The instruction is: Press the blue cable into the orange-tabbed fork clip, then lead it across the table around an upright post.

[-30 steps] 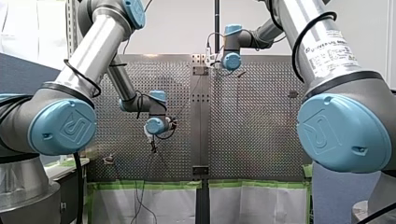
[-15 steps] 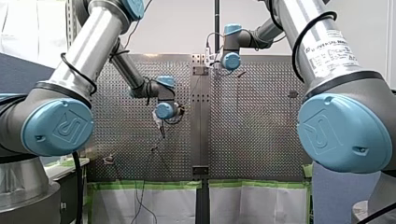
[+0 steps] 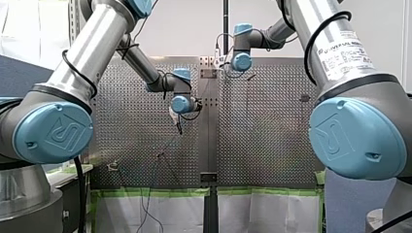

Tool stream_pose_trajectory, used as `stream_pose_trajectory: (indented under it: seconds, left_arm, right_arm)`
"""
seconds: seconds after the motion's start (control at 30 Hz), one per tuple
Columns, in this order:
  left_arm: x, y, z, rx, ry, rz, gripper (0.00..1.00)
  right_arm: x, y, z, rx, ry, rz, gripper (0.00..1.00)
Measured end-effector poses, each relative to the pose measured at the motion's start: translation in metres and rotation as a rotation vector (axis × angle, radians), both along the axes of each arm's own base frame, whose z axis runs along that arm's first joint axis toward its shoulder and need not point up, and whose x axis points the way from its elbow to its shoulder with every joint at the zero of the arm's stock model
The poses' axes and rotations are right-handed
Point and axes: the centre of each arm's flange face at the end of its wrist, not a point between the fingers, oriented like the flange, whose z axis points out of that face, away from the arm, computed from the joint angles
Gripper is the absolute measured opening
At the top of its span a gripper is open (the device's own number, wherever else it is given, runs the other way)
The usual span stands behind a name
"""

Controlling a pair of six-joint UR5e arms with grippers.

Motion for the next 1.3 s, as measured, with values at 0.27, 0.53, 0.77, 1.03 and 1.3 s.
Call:
stream_pose_trajectory:
  seconds: [0.27,0.53,0.77,1.03,1.3]
  left_arm:
    - [0.001,-0.018,0.024,-0.001,0.0,-0.018,1.0]
    - [0.006,-0.025,0.045,-0.017,0.005,-0.019,0.9]
    - [0.013,-0.029,0.068,-0.023,0.007,-0.019,0.46]
    - [0.021,-0.032,0.096,-0.034,-0.005,-0.021,0.0]
    - [0.032,-0.037,0.129,-0.11,-0.046,-0.05,0.0]
  right_arm:
    - [-0.004,0.002,0.002,0.017,0.011,-0.003,0.0]
    - [-0.009,0.006,0.01,0.024,0.014,-0.006,0.0]
    - [-0.012,0.006,0.011,0.032,0.019,-0.01,0.0]
    - [-0.014,0.005,0.011,0.038,0.022,-0.013,0.0]
    - [-0.021,0.004,0.019,0.029,0.015,-0.022,0.0]
